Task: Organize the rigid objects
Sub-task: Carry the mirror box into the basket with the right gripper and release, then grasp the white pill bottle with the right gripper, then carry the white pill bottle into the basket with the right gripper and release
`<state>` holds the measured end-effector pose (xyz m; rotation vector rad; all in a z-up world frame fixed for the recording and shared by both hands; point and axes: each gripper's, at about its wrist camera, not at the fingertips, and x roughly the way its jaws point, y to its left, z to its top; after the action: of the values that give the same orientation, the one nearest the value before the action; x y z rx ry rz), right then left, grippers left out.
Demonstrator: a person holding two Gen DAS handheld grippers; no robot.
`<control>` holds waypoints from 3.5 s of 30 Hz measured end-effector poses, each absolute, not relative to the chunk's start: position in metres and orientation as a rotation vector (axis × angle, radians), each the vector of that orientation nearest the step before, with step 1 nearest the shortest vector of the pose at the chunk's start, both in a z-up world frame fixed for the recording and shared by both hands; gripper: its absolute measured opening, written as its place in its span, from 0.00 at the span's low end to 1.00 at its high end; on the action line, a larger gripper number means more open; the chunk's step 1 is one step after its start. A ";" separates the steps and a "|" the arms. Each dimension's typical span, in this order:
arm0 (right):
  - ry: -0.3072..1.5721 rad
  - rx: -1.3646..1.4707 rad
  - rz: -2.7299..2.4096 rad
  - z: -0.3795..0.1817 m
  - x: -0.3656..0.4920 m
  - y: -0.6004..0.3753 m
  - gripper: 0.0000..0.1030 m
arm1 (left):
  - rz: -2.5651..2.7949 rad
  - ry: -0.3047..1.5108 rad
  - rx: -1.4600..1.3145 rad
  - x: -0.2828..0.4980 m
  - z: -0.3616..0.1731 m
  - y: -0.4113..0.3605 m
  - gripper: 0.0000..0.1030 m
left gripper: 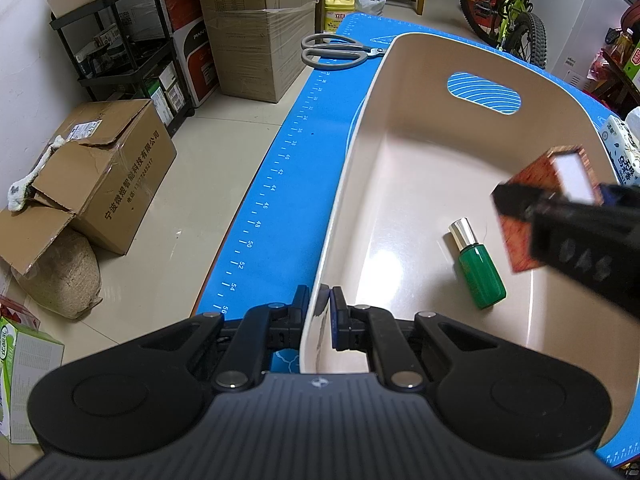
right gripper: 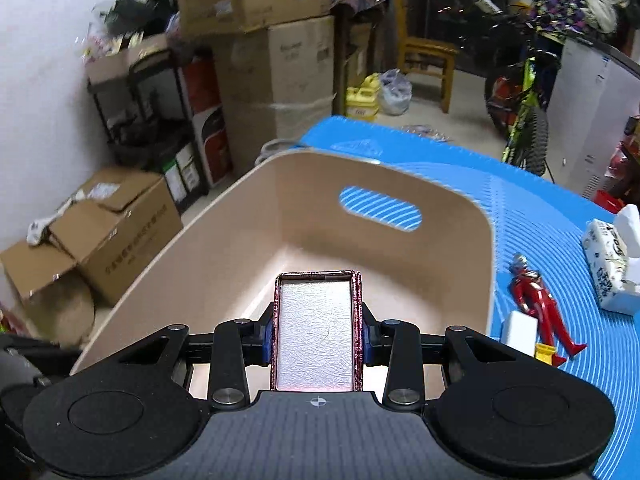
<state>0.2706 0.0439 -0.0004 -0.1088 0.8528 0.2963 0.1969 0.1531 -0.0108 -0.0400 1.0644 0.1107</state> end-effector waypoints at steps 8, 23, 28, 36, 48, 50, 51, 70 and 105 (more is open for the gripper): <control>0.981 -0.159 0.286 -0.023 0.278 0.056 0.43 | 0.110 1.065 -0.040 0.197 -0.011 0.153 0.12; 0.892 -0.031 0.295 0.001 0.259 0.019 0.49 | 0.112 1.065 -0.039 0.197 -0.011 0.153 0.12; 0.844 0.020 0.273 0.017 0.256 -0.007 0.49 | 0.112 1.065 -0.040 0.197 -0.011 0.154 0.12; 0.795 0.043 0.185 0.034 0.255 -0.065 0.50 | 0.113 1.066 -0.040 0.197 -0.011 0.155 0.12; 0.873 0.092 0.041 -0.015 0.238 -0.138 0.50 | 0.112 1.066 -0.041 0.197 -0.010 0.154 0.13; 0.895 0.097 0.035 -0.027 0.233 -0.141 0.50 | 0.113 1.067 -0.041 0.197 -0.010 0.154 0.13; 0.905 0.097 0.035 -0.033 0.231 -0.142 0.50 | 0.113 1.066 -0.041 0.197 -0.010 0.154 0.13; 1.017 0.152 0.041 -0.087 0.230 -0.130 0.50 | 0.113 1.067 -0.040 0.197 -0.010 0.154 0.13; 0.888 0.039 0.055 -0.067 0.221 -0.111 0.43 | 0.116 1.067 -0.036 0.198 -0.011 0.154 0.13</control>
<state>0.2206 -0.1107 -0.0666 0.0385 0.8876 0.0549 0.1975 0.1543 -0.0109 -0.0363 1.0670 0.1160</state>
